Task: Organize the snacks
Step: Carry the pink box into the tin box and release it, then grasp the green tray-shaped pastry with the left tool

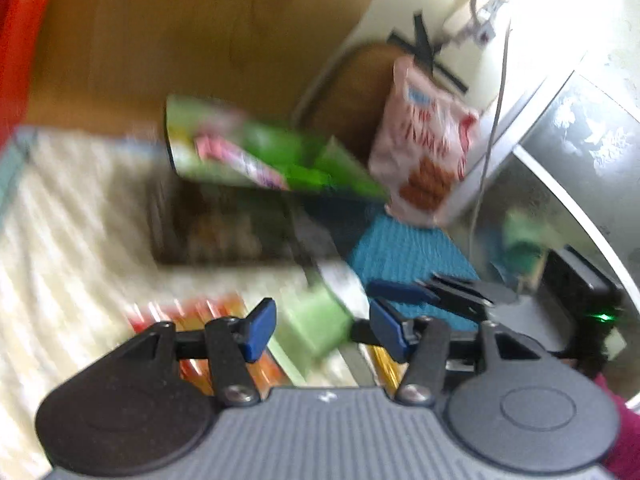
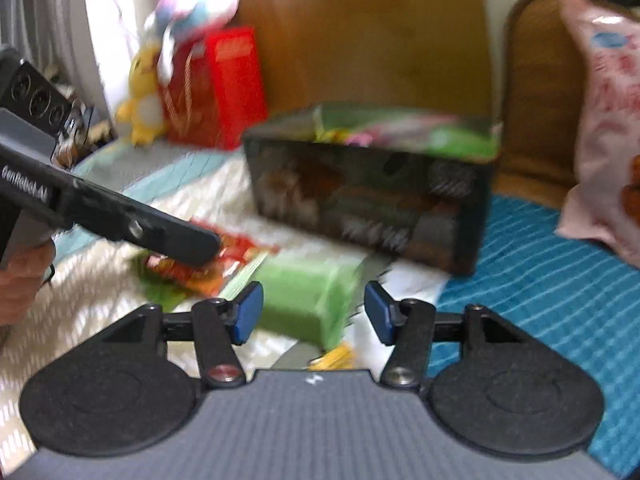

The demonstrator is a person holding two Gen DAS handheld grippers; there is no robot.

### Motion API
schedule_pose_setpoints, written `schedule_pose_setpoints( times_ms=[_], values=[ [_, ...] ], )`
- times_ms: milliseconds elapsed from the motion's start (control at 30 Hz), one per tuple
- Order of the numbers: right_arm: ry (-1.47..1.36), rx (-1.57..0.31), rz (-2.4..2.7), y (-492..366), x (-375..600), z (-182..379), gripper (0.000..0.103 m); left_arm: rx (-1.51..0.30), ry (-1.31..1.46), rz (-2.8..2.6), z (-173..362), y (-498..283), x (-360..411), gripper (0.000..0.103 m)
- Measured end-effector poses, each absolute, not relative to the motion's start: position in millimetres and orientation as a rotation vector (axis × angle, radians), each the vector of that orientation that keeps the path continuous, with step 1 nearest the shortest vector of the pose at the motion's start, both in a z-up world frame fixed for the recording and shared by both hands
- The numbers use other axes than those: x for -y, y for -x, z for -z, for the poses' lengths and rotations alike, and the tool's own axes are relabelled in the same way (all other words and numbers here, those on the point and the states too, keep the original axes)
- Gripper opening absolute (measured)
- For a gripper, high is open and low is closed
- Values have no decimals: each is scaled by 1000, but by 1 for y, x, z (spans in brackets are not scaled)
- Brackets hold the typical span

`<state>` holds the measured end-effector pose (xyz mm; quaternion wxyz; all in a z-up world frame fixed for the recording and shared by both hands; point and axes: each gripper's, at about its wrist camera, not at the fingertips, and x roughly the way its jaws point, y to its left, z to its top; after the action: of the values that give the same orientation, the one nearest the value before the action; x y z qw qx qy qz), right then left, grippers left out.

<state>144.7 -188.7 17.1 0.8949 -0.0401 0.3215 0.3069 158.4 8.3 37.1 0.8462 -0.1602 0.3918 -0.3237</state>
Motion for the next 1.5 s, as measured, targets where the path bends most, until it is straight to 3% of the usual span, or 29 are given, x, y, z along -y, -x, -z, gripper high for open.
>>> schedule_pose_setpoints(
  times_ms=[233, 567, 733, 767, 867, 967, 1200, 1267, 1500],
  values=[
    [171, -654, -688, -96, 167, -20, 57, -920, 341, 630, -17, -150, 4, 51],
    [124, -701, -1033, 1, 169, -16, 57, -934, 239, 770, -14, -49, -25, 51],
    [174, -686, -1009, 7, 168, -17, 58, -918, 218, 810, -13, -4, -39, 65],
    [164, -677, -991, 4, 170, -19, 58, -910, 235, 793, -14, -2, -46, 70],
    [137, -623, -901, -6, 178, -25, 60, -887, 350, 741, -19, -14, -68, 72],
    [130, -578, -801, -20, 180, -23, 75, -878, 436, 696, -21, -31, -77, 72],
    [190, -596, -770, -37, 163, -8, 76, -911, 442, 675, -15, -66, -56, 72],
    [214, -597, -778, -37, 158, -5, 75, -927, 422, 675, -11, -72, -48, 72],
    [242, -560, -782, -23, 156, -9, 49, -932, 404, 708, -5, -70, -40, 56]
  ],
)
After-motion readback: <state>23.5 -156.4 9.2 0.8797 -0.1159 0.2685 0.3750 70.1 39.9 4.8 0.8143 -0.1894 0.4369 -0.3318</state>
